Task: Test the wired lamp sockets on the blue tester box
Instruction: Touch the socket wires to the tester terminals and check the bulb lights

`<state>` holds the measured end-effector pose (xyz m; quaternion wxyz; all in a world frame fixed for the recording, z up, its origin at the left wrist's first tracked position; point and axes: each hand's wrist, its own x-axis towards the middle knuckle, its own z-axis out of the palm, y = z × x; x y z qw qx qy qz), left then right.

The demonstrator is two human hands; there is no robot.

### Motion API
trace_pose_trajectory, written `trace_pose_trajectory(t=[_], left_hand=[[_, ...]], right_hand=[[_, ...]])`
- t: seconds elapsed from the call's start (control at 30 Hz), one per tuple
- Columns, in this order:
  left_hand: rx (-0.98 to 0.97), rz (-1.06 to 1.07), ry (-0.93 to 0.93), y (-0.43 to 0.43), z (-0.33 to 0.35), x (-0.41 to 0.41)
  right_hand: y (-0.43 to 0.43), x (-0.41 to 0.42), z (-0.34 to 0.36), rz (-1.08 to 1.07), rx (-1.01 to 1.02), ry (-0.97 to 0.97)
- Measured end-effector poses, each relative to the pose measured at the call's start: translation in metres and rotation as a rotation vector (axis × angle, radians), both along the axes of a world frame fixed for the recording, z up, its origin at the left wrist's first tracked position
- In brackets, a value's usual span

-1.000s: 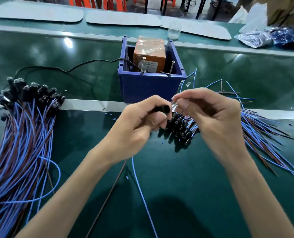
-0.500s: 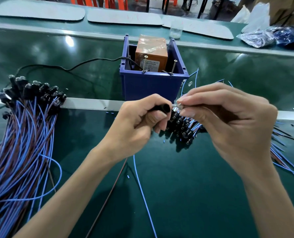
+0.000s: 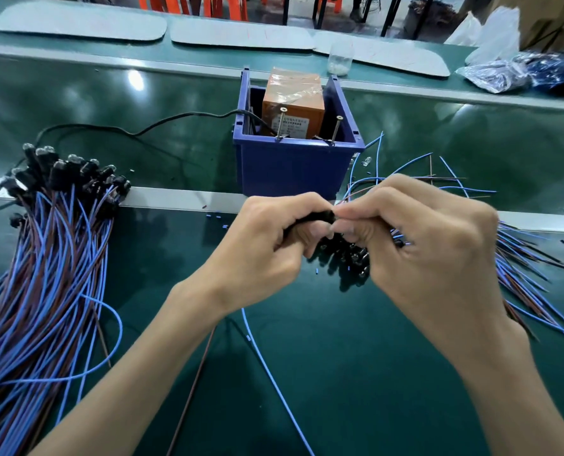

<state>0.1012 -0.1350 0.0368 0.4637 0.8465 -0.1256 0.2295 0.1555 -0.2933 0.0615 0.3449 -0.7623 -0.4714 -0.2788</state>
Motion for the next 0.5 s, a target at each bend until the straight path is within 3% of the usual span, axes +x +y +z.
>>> trace_pose_trajectory(t=[0.1,0.27,0.43,0.5], left_hand=[[0.007,-0.001,0.037,0.0,-0.001,0.0],[-0.037,-0.015,0.129,-0.003,-0.005,0.0],[-0.194,-0.066,0.302,-0.008,-0.011,0.002],[-0.218,-0.087,0.34,-0.007,-0.01,0.004]], right_hand=[[0.002,0.006,0.0,0.063,0.074,0.236],[0.003,0.015,-0.005,0.117,0.05,0.378],[0.004,0.028,-0.007,0.273,0.033,0.783],[0.001,0.034,-0.005,0.332,0.002,0.816]])
